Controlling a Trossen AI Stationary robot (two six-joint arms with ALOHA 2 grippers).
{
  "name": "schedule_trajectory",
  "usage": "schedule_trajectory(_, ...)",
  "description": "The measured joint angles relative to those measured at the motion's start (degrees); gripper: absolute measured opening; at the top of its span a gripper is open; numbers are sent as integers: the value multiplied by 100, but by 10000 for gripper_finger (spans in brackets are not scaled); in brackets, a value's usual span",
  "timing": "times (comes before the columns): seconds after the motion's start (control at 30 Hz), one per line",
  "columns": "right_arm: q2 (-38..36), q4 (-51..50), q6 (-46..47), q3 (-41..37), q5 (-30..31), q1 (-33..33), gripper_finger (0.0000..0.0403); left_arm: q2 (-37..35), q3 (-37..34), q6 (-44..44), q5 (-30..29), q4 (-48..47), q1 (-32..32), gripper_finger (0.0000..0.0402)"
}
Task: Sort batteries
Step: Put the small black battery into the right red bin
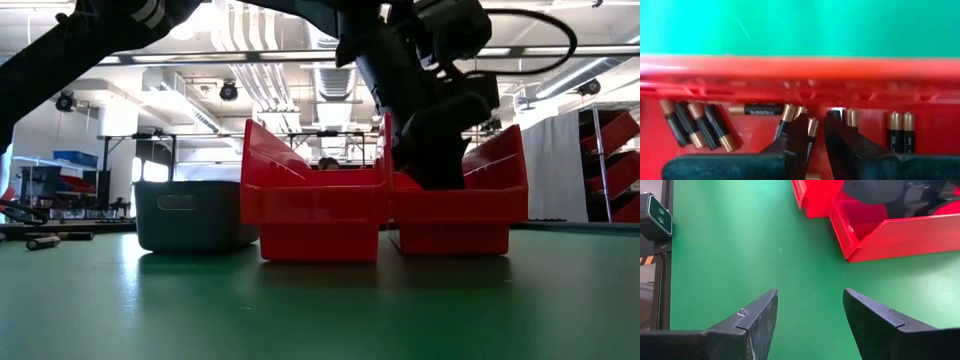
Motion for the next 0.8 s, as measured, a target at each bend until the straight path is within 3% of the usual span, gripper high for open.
schedule_trajectory(0.23, -2, -3, 7, 129, 0, 0, 219, -96, 826, 224, -2, -643, -181, 43)
schedule_trajectory(0.43, -7, -11, -33, 223, 2, 0, 219, -1087, 153, 261, -222, -588, -459, 43)
schedule_trajectory(0.6, -7, -6, -81, 215, 2, 0, 219, -2248, -1275, -2, -799, -231, -564, 43)
schedule_trajectory(0.8, -7, -5, -207, 193, 5, 0, 219, -4122, -4256, -1328, -1800, 945, -581, 43)
